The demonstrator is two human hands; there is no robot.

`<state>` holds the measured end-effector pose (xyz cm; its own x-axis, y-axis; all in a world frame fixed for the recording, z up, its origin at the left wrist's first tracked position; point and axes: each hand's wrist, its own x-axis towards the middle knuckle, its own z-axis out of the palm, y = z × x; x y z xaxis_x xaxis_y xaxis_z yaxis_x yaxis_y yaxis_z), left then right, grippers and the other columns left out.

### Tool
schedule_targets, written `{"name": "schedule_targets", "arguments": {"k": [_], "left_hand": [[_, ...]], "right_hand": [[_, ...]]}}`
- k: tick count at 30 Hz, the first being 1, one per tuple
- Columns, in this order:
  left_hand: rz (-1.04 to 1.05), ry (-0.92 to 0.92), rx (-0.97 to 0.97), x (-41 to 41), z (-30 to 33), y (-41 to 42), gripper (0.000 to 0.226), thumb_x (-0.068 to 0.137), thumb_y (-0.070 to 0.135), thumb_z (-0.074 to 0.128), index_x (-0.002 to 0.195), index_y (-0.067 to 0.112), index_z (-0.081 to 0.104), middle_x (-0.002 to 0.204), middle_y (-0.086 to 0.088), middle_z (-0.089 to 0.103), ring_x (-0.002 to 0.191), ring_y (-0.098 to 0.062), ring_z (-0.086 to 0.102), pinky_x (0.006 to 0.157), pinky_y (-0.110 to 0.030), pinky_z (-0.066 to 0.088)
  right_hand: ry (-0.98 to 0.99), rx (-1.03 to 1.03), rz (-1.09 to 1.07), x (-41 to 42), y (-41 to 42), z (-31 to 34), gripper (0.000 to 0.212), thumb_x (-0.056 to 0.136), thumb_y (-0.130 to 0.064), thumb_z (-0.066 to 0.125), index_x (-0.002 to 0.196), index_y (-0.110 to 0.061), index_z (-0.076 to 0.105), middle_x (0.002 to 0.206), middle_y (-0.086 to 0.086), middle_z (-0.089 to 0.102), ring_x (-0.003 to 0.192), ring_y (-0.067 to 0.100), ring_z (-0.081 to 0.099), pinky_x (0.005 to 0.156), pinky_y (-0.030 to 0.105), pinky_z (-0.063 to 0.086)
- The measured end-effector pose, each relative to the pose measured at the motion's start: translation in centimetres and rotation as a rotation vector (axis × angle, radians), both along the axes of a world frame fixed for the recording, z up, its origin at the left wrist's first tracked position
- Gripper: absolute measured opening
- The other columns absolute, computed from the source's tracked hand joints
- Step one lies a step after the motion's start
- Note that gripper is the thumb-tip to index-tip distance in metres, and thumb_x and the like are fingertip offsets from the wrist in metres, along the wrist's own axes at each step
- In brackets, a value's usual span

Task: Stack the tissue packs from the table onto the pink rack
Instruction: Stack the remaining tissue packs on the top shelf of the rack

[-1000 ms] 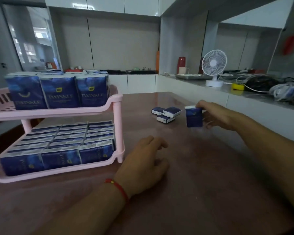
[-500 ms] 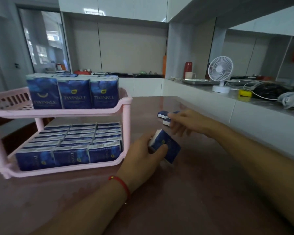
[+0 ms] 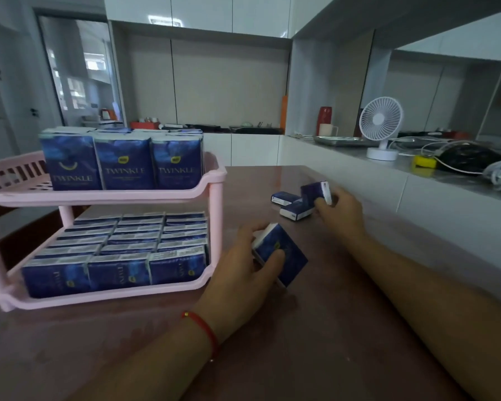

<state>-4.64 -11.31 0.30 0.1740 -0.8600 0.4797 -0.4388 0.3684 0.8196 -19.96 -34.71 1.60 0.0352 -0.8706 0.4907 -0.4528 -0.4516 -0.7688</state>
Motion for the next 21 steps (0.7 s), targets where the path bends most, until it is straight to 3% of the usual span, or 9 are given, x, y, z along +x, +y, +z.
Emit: {"name": "schedule_targets", "arguments": {"k": [1, 3, 6, 8, 11, 13, 15, 18, 21], "left_hand": [[-0.003, 0.003, -0.002, 0.1, 0.0, 0.0, 0.033, 0.096, 0.024, 0.062, 0.123, 0.036, 0.048, 0.11, 0.013, 0.065, 0.097, 0.002, 0.066, 0.077, -0.024, 0.06], [-0.004, -0.006, -0.004, 0.2, 0.0, 0.0, 0.032, 0.096, 0.023, 0.062, 0.123, 0.036, 0.049, 0.11, 0.013, 0.065, 0.097, 0.0, 0.067, 0.078, -0.026, 0.06], [-0.019, 0.007, 0.006, 0.0, 0.1, 0.2, 0.037, 0.096, 0.026, 0.062, 0.13, 0.033, 0.049, 0.117, 0.009, 0.065, 0.1, -0.01, 0.069, 0.081, -0.04, 0.061], [-0.031, 0.043, 0.02, -0.3, 0.3, 0.6, 0.039, 0.096, 0.026, 0.063, 0.132, 0.036, 0.05, 0.12, 0.009, 0.065, 0.102, -0.016, 0.07, 0.083, -0.049, 0.06], [-0.079, 0.148, 0.029, -0.5, 0.6, 1.1, 0.037, 0.096, 0.011, 0.062, 0.123, 0.037, 0.056, 0.114, 0.01, 0.068, 0.105, -0.018, 0.069, 0.088, -0.052, 0.058], [-0.124, 0.249, 0.058, -0.6, 1.0, 1.9, 0.045, 0.092, -0.006, 0.058, 0.113, 0.034, 0.062, 0.104, 0.009, 0.071, 0.103, -0.021, 0.07, 0.089, -0.05, 0.058], [-0.156, 0.31, 0.093, -0.5, 1.2, 2.7, 0.051, 0.087, -0.013, 0.056, 0.116, 0.029, 0.062, 0.104, 0.003, 0.07, 0.098, -0.017, 0.069, 0.086, -0.041, 0.059], [-0.154, 0.232, 0.088, -0.4, 1.3, 3.8, 0.049, 0.088, 0.004, 0.07, 0.13, 0.024, 0.055, 0.109, 0.009, 0.066, 0.088, 0.005, 0.068, 0.075, -0.024, 0.06], [-0.114, 0.149, 0.06, -0.3, 1.8, 4.8, 0.046, 0.086, 0.015, 0.075, 0.127, 0.027, 0.059, 0.111, 0.007, 0.07, 0.093, -0.001, 0.068, 0.074, -0.024, 0.059]], "right_hand": [[-0.184, 0.105, 0.106, -0.2, 0.9, 0.4, 0.012, 0.084, -0.015, 0.065, 0.095, -0.014, 0.065, 0.097, 0.011, 0.074, 0.076, 0.02, 0.071, 0.073, 0.039, 0.058], [-0.465, 0.215, 0.292, -0.9, 3.3, 1.4, 0.026, 0.086, -0.008, 0.065, 0.111, -0.015, 0.061, 0.111, 0.017, 0.072, 0.088, 0.033, 0.074, 0.081, 0.045, 0.061], [-0.621, 0.339, 0.629, -2.3, 8.7, 2.7, 0.047, 0.094, 0.009, 0.048, 0.134, -0.015, 0.05, 0.115, 0.018, 0.07, 0.094, 0.042, 0.072, 0.078, 0.039, 0.062], [-0.581, 0.356, 0.708, -3.2, 12.1, 2.7, 0.037, 0.095, 0.005, 0.049, 0.129, -0.008, 0.056, 0.109, 0.019, 0.073, 0.093, 0.041, 0.072, 0.078, 0.041, 0.062], [-0.378, 0.228, 0.554, -3.7, 15.4, 1.2, 0.025, 0.093, -0.01, 0.064, 0.117, -0.012, 0.067, 0.1, 0.01, 0.076, 0.086, 0.03, 0.071, 0.066, 0.034, 0.058], [-0.235, 0.194, 0.523, -3.4, 16.9, 0.1, 0.023, 0.09, -0.018, 0.07, 0.113, -0.018, 0.069, 0.102, 0.006, 0.075, 0.089, 0.026, 0.07, 0.071, 0.038, 0.058], [-0.058, 0.152, 0.505, -2.7, 18.1, -0.4, 0.021, 0.088, -0.025, 0.073, 0.107, -0.019, 0.068, 0.101, 0.002, 0.074, 0.093, 0.02, 0.07, 0.082, 0.037, 0.059], [0.076, 0.063, 0.465, -1.9, 19.8, -0.1, 0.025, 0.083, -0.035, 0.077, 0.099, -0.02, 0.065, 0.092, -0.005, 0.07, 0.084, 0.009, 0.066, 0.072, 0.018, 0.054], [0.081, 0.063, 0.451, -1.4, 21.3, 0.4, 0.031, 0.082, -0.036, 0.078, 0.104, -0.02, 0.063, 0.096, -0.004, 0.068, 0.084, 0.011, 0.064, 0.065, 0.012, 0.05]]}}
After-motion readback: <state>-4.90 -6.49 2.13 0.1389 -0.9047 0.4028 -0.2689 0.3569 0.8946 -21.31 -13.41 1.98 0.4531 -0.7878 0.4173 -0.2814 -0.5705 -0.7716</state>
